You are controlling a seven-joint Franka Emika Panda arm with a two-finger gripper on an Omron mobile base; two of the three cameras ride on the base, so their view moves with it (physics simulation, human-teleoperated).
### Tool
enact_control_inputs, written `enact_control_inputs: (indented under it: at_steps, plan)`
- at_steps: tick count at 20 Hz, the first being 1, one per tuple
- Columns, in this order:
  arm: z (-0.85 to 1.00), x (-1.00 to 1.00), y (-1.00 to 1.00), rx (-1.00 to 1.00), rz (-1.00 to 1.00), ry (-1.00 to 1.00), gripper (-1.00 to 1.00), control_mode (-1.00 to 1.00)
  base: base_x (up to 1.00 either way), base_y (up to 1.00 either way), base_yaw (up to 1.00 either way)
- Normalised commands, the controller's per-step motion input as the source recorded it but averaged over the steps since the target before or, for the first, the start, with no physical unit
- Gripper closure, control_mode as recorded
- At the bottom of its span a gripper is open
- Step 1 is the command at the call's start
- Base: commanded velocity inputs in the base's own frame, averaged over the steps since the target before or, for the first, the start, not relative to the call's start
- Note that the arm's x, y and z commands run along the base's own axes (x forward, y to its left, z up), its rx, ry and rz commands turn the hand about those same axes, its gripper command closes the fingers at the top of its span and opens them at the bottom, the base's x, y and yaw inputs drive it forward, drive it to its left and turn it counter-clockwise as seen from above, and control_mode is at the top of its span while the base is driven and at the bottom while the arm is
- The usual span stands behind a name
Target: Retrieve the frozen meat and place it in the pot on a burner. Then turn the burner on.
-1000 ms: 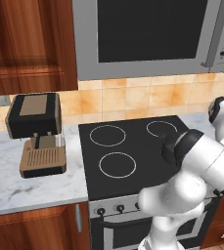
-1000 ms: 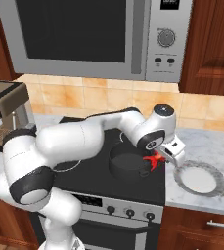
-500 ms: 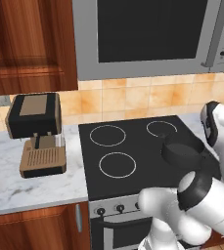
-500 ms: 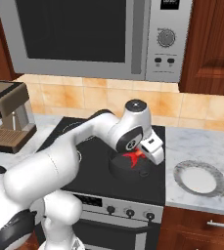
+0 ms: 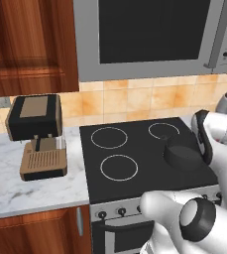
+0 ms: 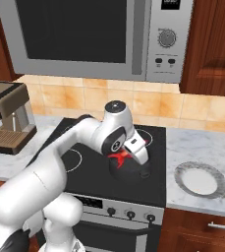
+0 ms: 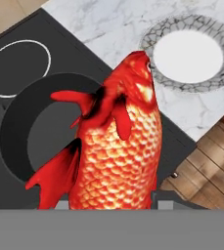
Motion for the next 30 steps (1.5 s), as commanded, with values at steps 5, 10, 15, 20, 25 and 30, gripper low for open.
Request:
enact_control_inputs:
  at_steps: [5,10,15,20,25,30]
  plan:
    - [-0.04,0.1,0.3,-0.05,0.0,0.01,1.0,-1.0,0.0,0.0,0.0]
    - [-0.15,0.16,0.18,0.0,0.01,0.03,1.0,-1.0,0.0,0.0,0.0]
    - [0.0,0.26,0.06,0.0,0.0,0.09,1.0,-1.0,0.0,0.0,0.0]
    - [0.0,0.19,0.0,0.0,0.03,0.19,1.0,-1.0,0.0,0.0,0.0]
    - [-0.04,0.03,0.0,0.02,0.01,0.18,1.0,-1.0,0.0,0.0,0.0]
    - [-0.06,0.0,0.0,0.08,0.0,0.02,1.0,-1.0,0.0,0.0,0.0]
